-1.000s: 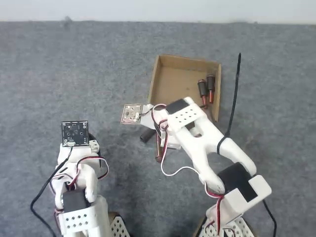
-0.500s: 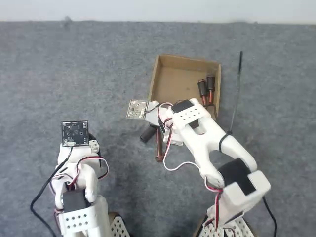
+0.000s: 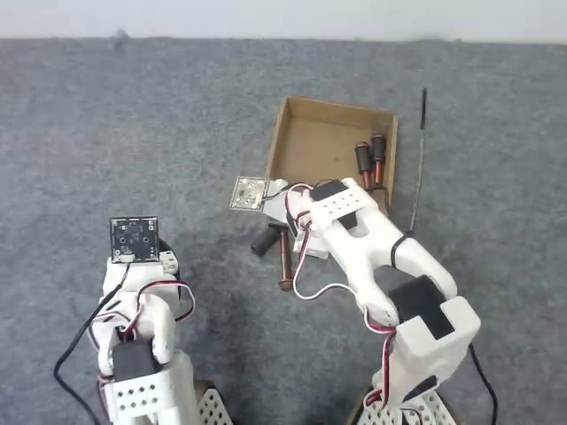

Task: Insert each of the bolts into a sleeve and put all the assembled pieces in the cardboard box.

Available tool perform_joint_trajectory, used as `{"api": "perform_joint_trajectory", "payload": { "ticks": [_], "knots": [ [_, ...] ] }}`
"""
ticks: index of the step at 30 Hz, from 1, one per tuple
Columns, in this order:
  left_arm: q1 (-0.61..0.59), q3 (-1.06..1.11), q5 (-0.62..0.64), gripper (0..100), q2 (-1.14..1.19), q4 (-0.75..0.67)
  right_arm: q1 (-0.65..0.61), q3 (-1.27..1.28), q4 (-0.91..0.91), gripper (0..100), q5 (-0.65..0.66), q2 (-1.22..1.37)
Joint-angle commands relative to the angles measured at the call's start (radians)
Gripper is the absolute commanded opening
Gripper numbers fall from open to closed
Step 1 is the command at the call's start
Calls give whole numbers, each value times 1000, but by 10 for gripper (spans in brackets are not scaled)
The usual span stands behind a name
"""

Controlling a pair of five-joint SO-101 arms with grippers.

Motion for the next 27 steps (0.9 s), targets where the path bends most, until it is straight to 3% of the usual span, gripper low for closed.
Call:
{"api": "perform_joint_trajectory", "payload": {
  "ticks": [1,8,19,27],
  "knots": [
    [-6,-8,-9,15,-14,3,48,-12,-7,19,6,-22],
    [-5,-8,-9,15,-14,5,113,-20,16,7,-26,-199],
    [-5,-8,-9,15,-14,5,260,-18,213,7,-545,-481],
    [-2,-8,-9,15,-14,6,479,-14,366,7,-753,-547]
  ]
}}
